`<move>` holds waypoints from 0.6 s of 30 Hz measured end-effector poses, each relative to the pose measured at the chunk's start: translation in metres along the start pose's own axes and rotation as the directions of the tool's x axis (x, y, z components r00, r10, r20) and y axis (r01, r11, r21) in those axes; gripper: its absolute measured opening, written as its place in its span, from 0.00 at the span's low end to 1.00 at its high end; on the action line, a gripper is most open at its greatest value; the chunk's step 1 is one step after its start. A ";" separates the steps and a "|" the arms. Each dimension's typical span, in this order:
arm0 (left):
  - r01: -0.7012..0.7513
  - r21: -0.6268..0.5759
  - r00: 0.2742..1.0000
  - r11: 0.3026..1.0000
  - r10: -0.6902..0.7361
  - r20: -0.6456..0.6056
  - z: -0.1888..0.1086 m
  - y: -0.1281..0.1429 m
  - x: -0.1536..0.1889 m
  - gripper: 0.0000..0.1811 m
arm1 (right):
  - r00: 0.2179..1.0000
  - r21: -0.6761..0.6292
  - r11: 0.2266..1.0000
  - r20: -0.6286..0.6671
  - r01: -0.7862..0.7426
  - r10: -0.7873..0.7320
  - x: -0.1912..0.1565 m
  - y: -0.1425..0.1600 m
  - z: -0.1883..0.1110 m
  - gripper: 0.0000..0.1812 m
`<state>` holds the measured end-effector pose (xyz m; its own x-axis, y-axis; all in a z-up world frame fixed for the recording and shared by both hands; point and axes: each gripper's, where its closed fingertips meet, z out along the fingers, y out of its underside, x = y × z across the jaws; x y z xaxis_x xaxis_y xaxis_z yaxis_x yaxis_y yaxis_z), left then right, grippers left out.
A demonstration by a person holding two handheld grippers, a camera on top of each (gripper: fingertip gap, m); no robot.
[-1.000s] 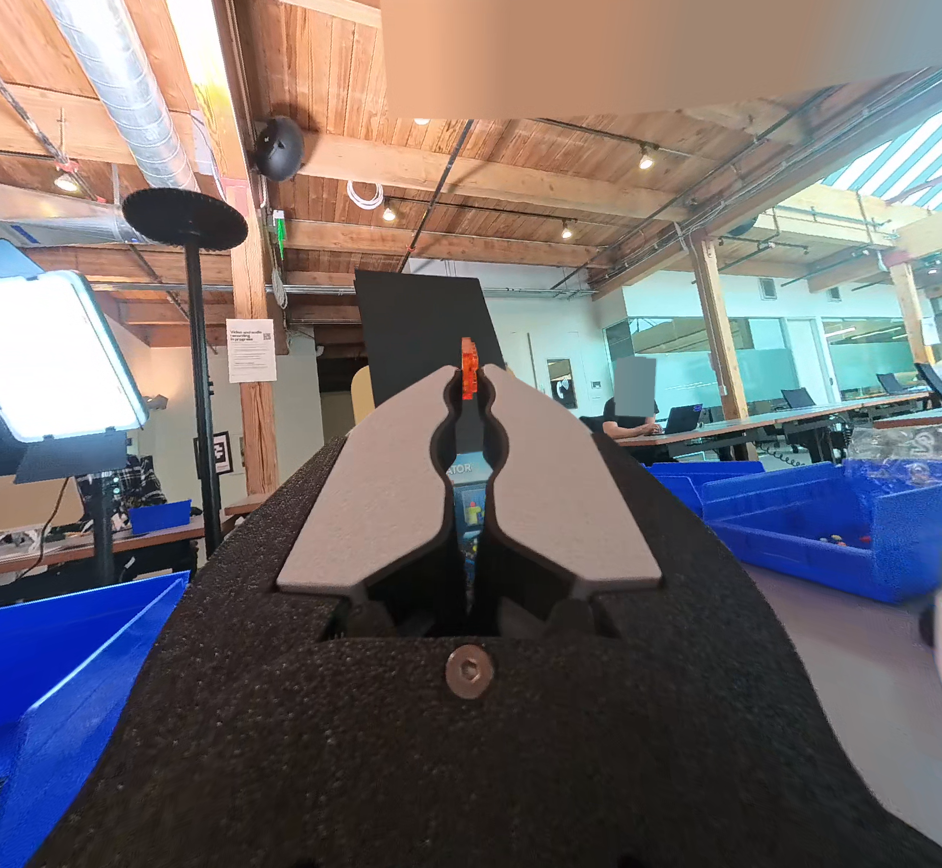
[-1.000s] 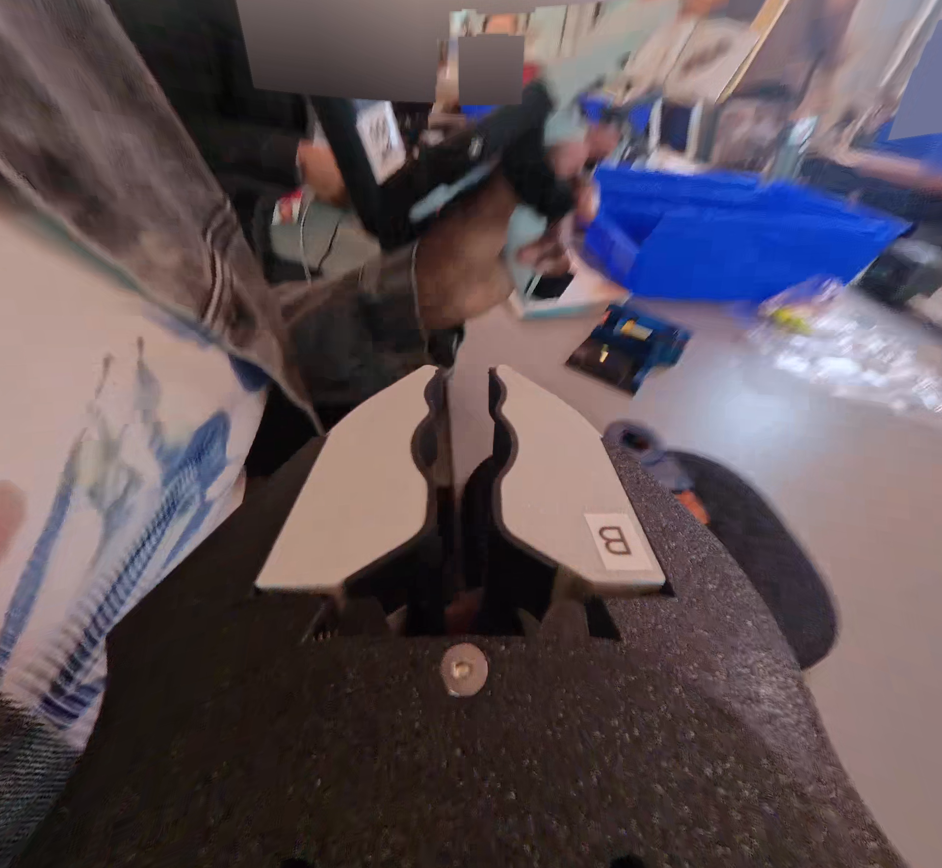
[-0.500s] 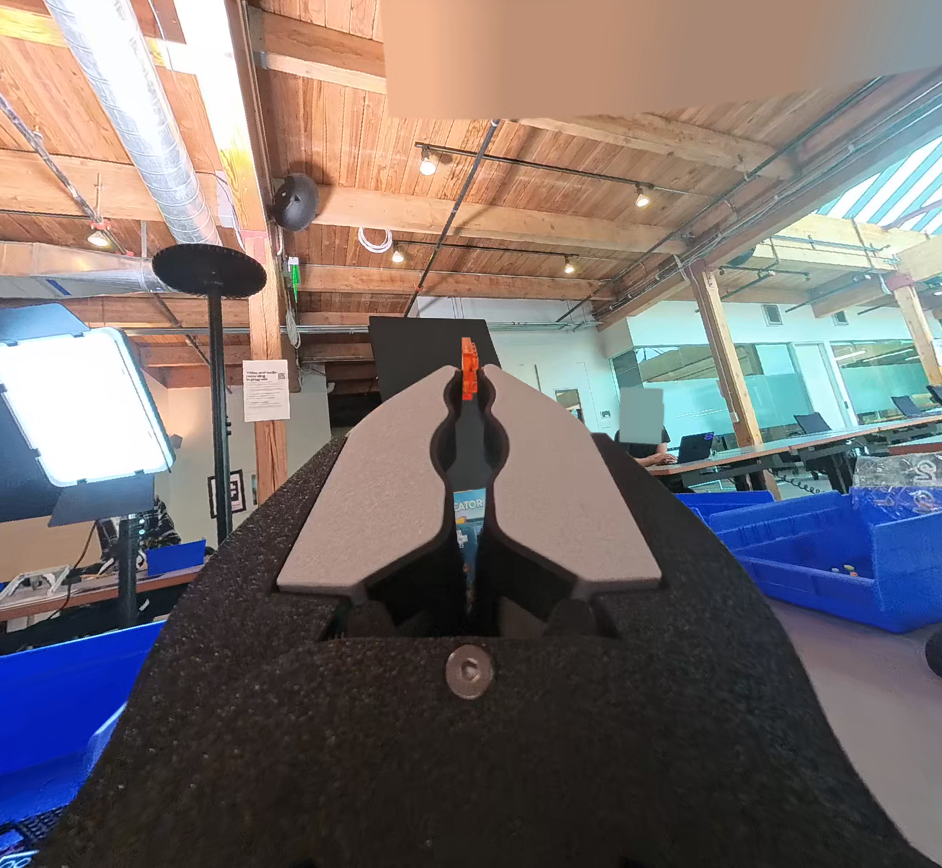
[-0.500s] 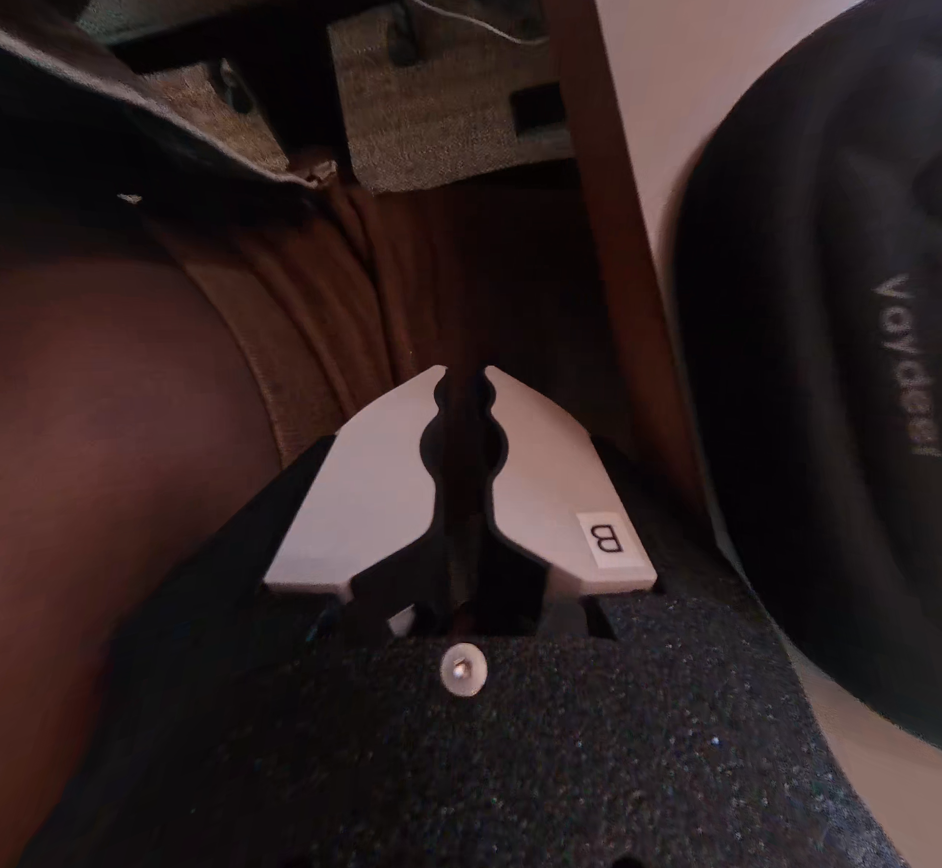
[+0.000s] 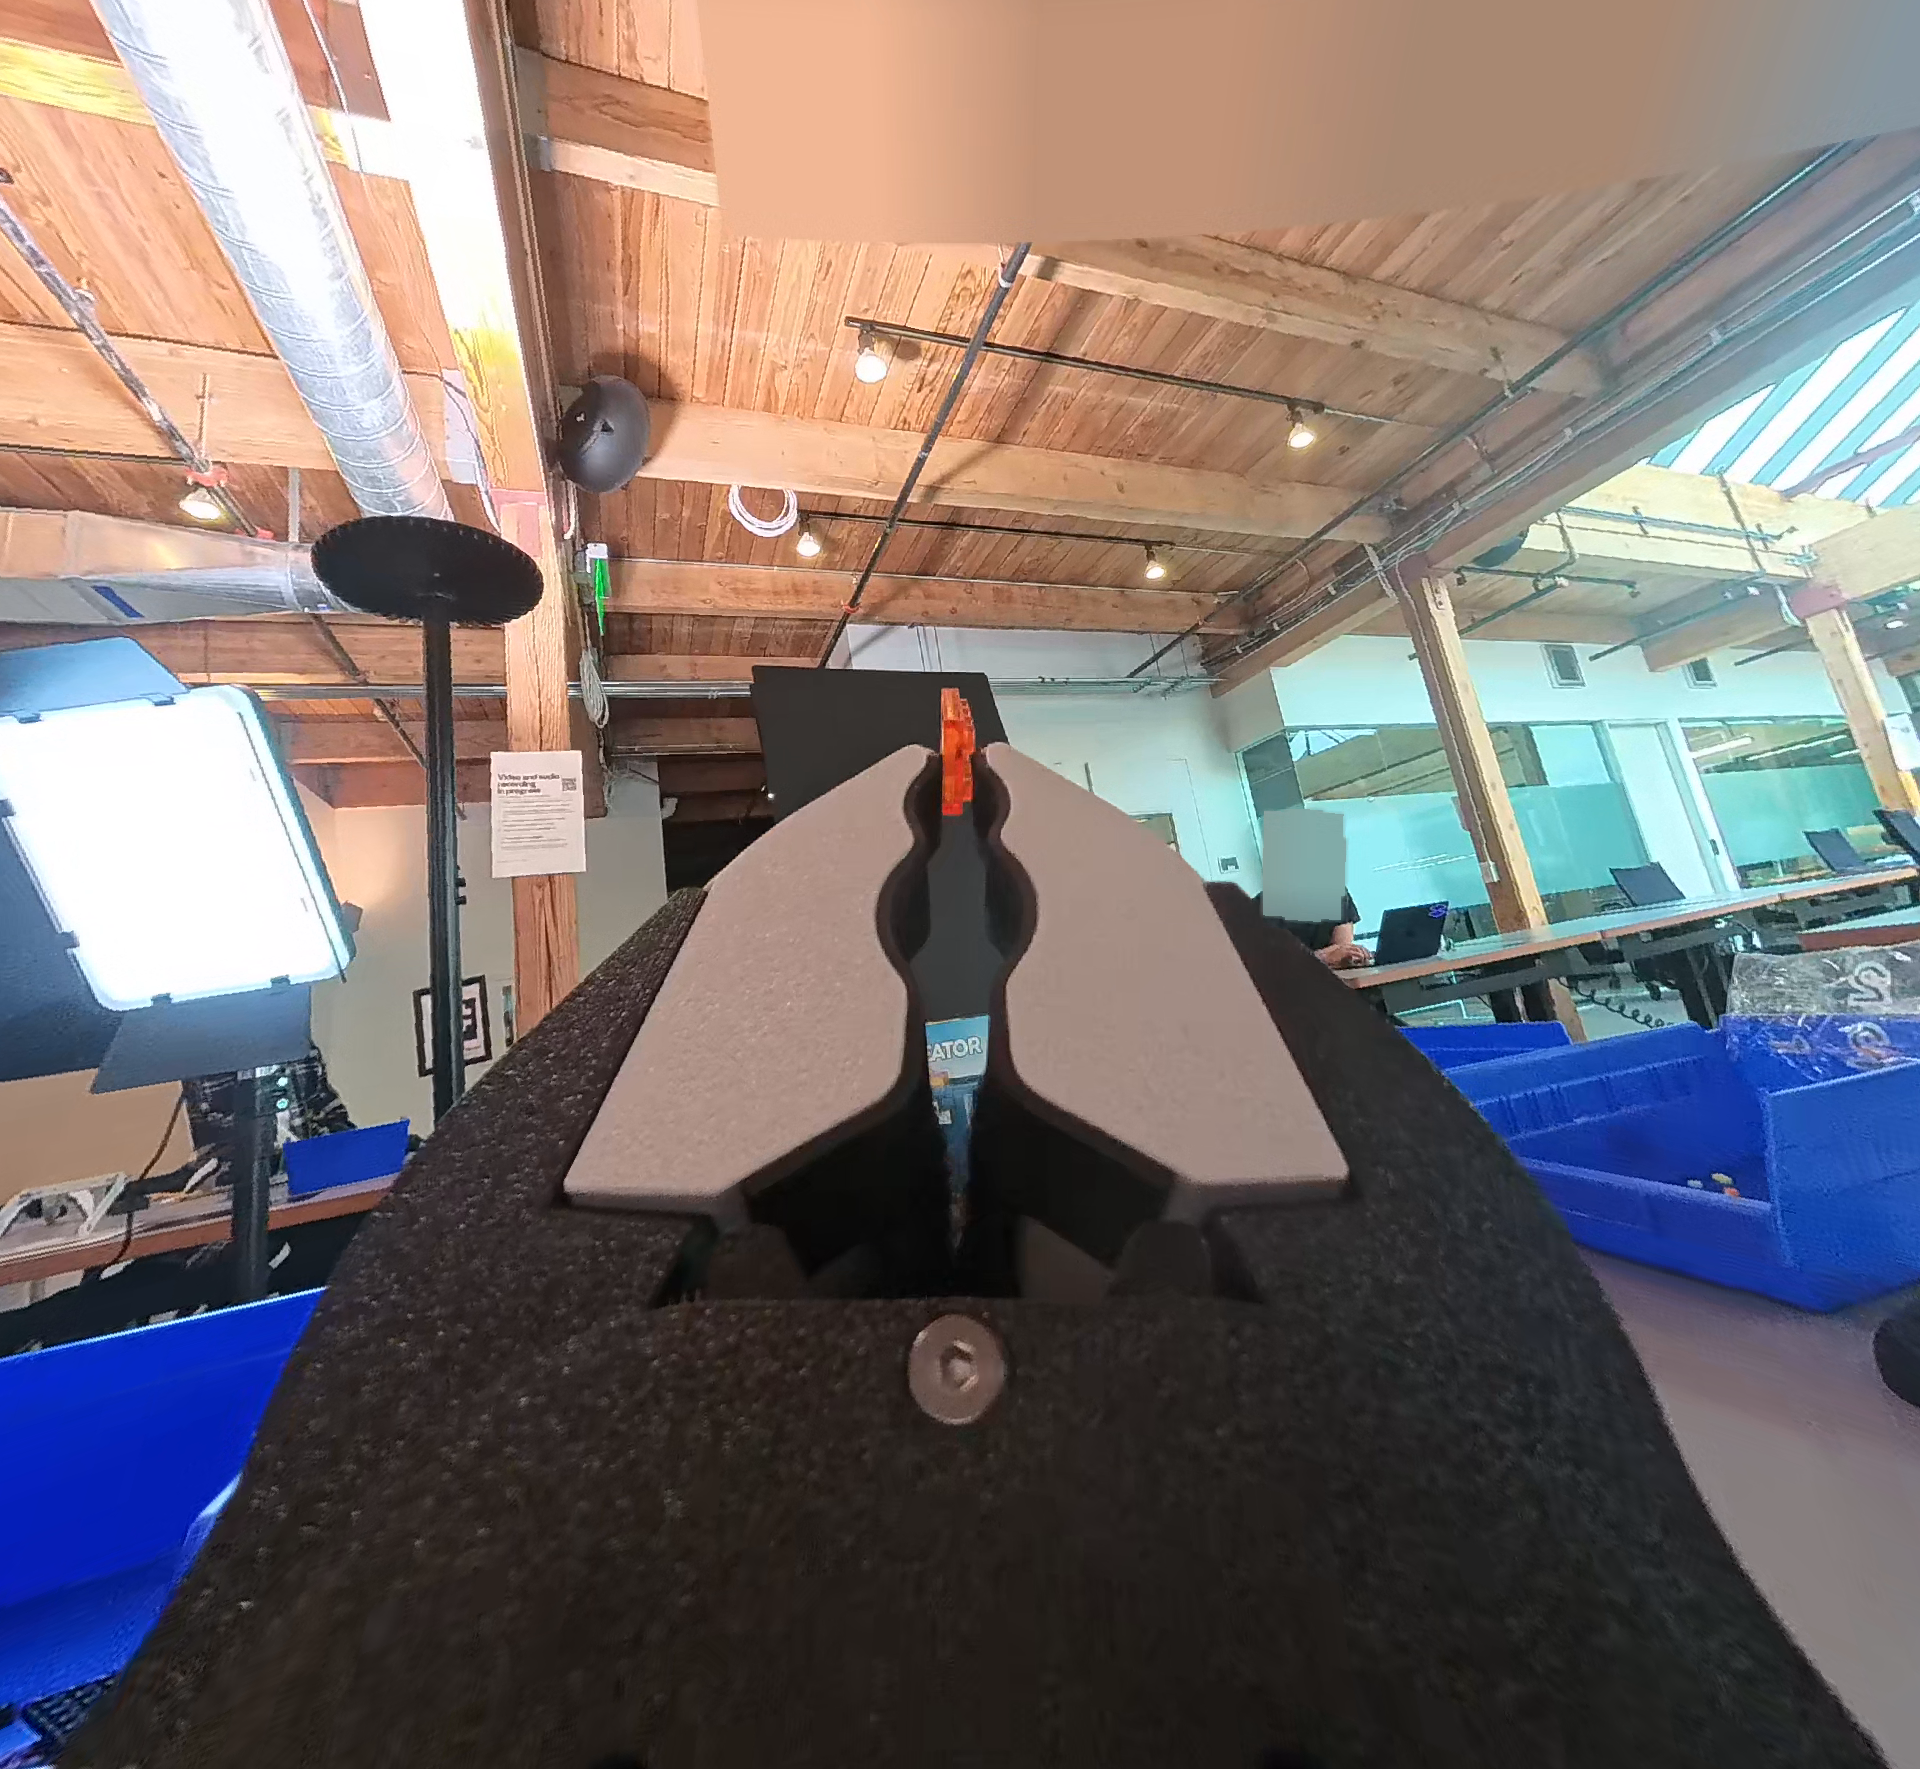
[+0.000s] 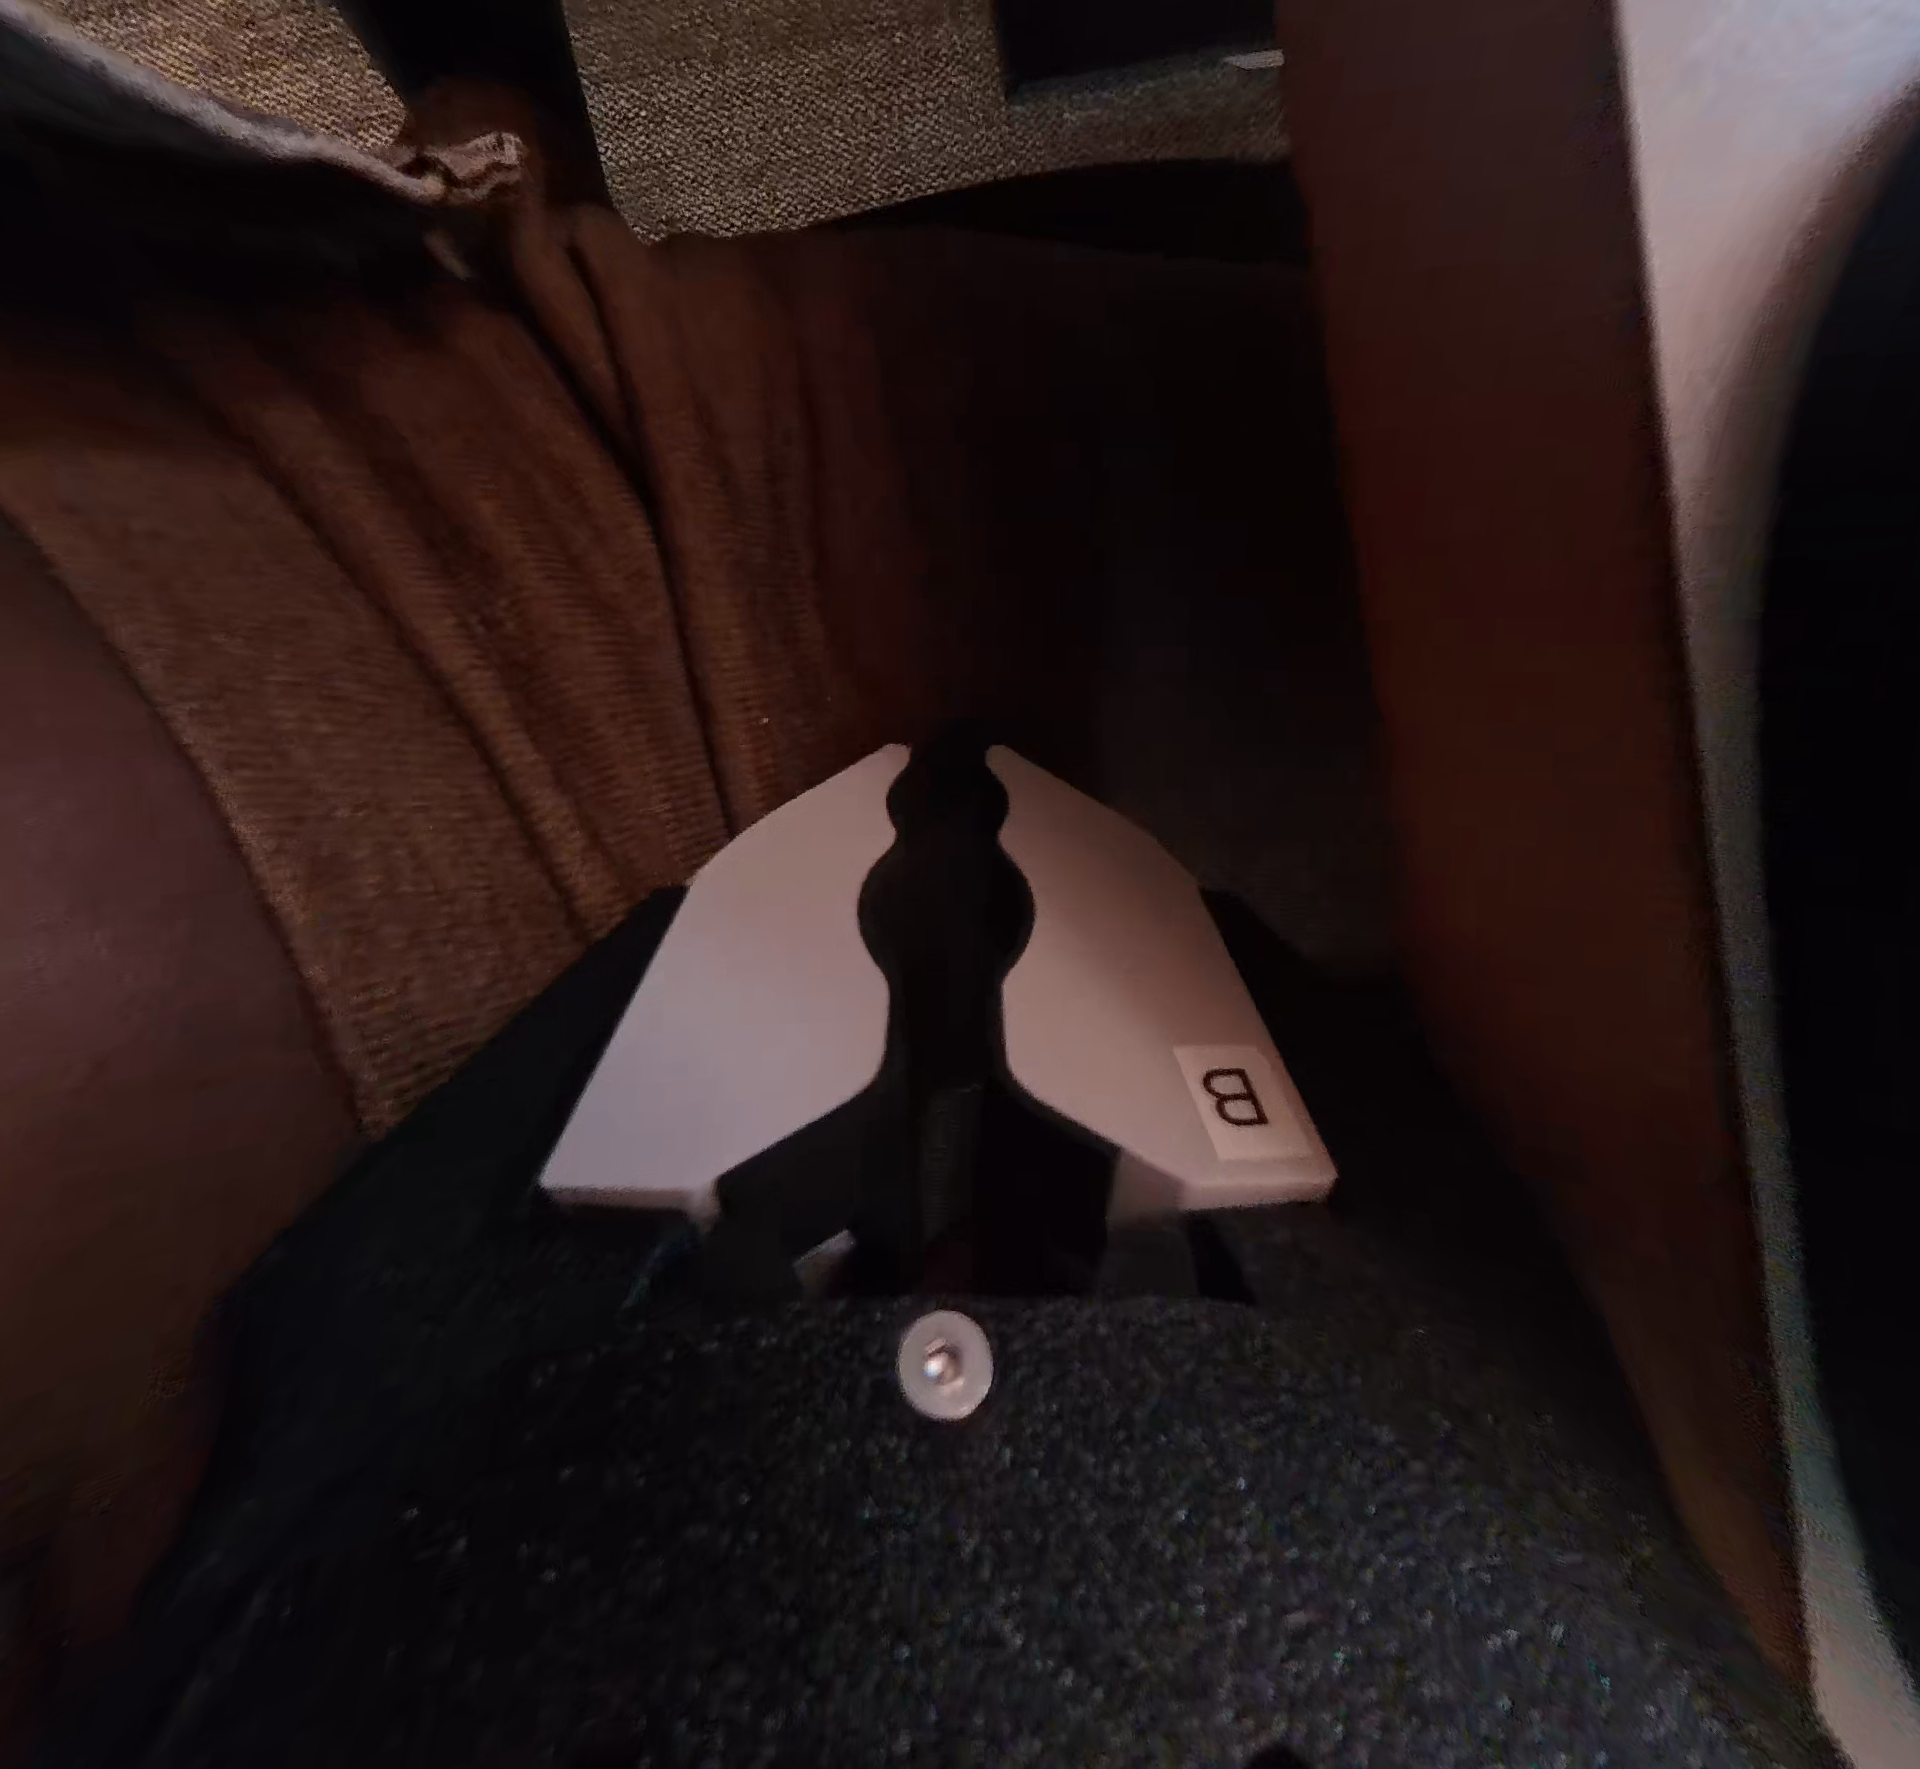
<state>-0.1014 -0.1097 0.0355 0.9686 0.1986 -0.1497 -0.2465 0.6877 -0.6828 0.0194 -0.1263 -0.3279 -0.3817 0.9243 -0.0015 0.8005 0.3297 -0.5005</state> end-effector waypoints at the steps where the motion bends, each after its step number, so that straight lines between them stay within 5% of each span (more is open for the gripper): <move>1: 0.000 0.000 1.000 1.000 0.000 -0.001 0.000 0.000 -0.001 0.02 | 1.000 0.003 1.000 0.004 0.003 -0.003 0.000 -0.001 -0.001 0.05; 6: 0.004 0.001 1.000 1.000 -0.004 0.003 0.000 -0.002 -0.005 0.02 | 0.999 0.103 0.995 0.053 -0.008 0.002 -0.005 -0.019 -0.028 0.05; 11: 0.015 -0.006 1.000 1.000 -0.015 -0.012 0.002 -0.001 -0.001 0.02 | 0.999 0.290 0.957 0.049 -0.019 0.005 0.006 -0.051 -0.089 0.05; 18: 0.066 -0.034 0.994 0.997 -0.068 -0.084 0.010 0.005 0.020 0.02 | 0.947 0.411 0.912 -0.289 -0.010 0.140 0.099 -0.037 -0.232 0.04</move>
<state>-0.0838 -0.0950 0.0360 0.9825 0.0920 -0.1620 -0.1811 0.6748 -0.7154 0.0590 -0.0028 -0.1083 -0.1154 0.9771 0.1786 0.5435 0.2126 -0.8121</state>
